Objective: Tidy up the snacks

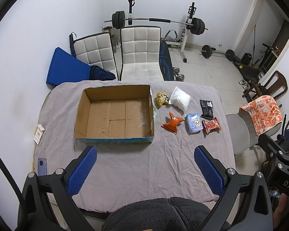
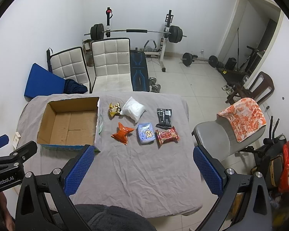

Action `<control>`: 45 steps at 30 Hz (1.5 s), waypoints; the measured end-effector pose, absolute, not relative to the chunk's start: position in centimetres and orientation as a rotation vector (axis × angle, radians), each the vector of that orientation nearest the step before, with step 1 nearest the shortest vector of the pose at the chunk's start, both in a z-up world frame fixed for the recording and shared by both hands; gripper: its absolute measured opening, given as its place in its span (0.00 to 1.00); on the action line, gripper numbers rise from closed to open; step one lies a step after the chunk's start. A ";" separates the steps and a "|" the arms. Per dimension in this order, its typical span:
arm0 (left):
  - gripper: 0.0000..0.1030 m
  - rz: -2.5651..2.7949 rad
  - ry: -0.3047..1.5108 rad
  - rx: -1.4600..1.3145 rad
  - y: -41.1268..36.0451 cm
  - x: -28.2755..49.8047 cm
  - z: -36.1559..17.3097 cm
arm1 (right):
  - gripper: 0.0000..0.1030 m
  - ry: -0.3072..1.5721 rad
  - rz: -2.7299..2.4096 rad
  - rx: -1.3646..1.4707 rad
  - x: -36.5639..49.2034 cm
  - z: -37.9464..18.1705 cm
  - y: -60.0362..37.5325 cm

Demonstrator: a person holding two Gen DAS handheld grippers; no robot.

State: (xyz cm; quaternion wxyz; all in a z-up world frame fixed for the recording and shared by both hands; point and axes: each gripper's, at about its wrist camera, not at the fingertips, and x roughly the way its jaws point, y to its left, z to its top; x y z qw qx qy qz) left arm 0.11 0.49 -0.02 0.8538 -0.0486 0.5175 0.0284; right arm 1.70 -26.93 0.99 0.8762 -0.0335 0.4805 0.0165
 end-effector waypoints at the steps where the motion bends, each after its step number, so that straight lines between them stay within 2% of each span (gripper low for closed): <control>1: 1.00 0.059 1.090 -0.104 0.5 0.2 0.0 | 1.00 1.002 0.033 -0.071 1.7 1.0 -26.9; 36: 1.00 0.039 1.097 -0.102 0.4 0.5 -1.1 | 1.00 1.024 0.023 -0.060 2.6 0.2 -26.6; 45: 1.00 0.013 1.096 -0.103 -0.7 2.4 -1.9 | 1.00 1.086 0.027 0.014 4.7 -2.3 -28.8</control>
